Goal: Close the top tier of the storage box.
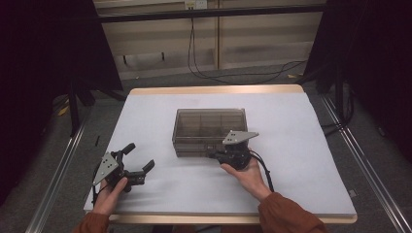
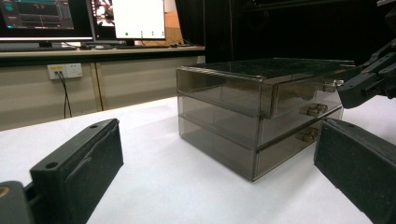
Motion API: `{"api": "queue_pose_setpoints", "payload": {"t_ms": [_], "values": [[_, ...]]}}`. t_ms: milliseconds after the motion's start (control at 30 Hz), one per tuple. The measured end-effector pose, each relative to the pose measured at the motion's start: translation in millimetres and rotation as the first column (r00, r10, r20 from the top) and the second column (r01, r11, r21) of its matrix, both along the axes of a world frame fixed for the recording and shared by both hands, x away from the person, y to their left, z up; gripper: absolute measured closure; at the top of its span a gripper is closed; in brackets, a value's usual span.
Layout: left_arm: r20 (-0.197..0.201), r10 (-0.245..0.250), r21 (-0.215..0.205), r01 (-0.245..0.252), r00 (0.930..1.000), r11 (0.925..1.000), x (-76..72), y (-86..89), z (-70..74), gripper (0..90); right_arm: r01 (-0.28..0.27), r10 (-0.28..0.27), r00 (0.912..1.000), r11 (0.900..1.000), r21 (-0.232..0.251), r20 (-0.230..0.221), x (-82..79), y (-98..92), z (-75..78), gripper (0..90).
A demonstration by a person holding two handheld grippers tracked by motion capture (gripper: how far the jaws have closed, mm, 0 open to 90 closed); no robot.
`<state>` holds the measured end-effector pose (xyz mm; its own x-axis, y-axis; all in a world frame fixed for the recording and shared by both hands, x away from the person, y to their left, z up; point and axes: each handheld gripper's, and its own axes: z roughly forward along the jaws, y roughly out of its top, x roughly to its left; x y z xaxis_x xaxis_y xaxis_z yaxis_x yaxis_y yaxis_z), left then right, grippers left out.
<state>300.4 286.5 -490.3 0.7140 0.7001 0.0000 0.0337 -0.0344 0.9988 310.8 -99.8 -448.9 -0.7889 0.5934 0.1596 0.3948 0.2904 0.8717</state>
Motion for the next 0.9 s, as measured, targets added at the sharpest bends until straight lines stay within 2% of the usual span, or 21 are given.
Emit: {"api": "queue_pose_setpoints", "payload": {"t_ms": [233, 467, 733, 900], "values": [[0.001, -0.001, 0.011, 0.001, 1.0000, 0.9999, -0.1, 0.4, 0.2, 1.2, 0.013, -0.013, 0.9999, 1.000, 0.005, -0.001, 1.3, -0.6, -0.4, 90.0], [-0.002, -0.001, -0.002, 0.001, 1.0000, 1.0000, -0.3, -0.3, 0.1, 1.2, 0.021, -0.021, 0.9998, 1.000, 0.004, -0.003, 3.3, -1.7, -1.5, 90.0], [0.000, -0.001, 0.010, 0.001, 1.0000, 0.9999, -0.1, 0.5, 0.2, 1.2, 0.029, -0.029, 0.9996, 1.000, 0.008, -0.004, 4.4, -3.0, -1.4, 90.0], [-0.002, -0.001, 0.003, 0.001, 1.0000, 1.0000, -0.2, 0.0, 0.1, 1.2, 0.039, -0.039, 0.9992, 0.999, 0.003, 0.000, 5.7, -3.6, -2.0, 90.0]]}}
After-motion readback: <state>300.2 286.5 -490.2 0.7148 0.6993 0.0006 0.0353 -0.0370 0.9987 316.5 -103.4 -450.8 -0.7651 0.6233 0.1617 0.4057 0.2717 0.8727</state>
